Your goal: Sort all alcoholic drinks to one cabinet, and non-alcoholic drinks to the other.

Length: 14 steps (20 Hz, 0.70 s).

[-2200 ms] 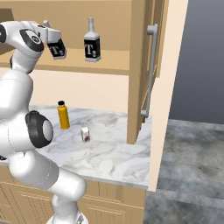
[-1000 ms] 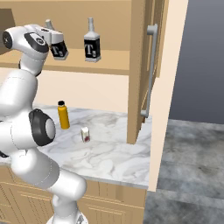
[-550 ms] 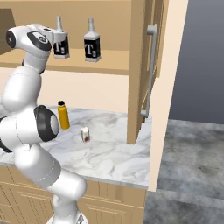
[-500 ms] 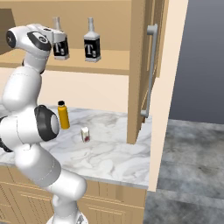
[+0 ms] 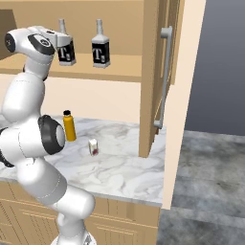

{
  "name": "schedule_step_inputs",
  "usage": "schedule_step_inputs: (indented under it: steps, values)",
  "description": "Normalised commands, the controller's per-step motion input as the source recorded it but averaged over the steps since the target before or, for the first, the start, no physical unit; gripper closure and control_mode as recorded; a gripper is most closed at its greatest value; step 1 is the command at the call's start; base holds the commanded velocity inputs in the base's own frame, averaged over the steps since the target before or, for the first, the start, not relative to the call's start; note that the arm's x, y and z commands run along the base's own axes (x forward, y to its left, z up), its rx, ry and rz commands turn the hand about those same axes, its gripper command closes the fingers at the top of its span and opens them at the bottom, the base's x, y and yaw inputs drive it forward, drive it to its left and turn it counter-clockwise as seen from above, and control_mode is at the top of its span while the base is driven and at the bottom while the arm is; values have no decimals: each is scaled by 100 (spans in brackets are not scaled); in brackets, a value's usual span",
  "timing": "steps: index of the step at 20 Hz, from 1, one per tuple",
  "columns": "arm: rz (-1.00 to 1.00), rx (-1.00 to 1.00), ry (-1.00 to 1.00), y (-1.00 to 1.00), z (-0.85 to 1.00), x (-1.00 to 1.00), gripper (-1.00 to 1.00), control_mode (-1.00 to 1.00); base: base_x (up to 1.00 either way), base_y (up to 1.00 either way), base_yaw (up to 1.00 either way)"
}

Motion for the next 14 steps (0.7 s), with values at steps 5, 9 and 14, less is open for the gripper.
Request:
schedule_step_inputs:
  steps: [5, 9, 14]
  values:
    - [-1, 0, 0, 0, 0, -57, -100, -100, 0, 0, 0]
    - [-1, 0, -1, -2, 0, -66, -100, -100, 0, 0, 0]
    - [-3, 0, -5, -18, 0, -73, -100, -100, 0, 0, 0]
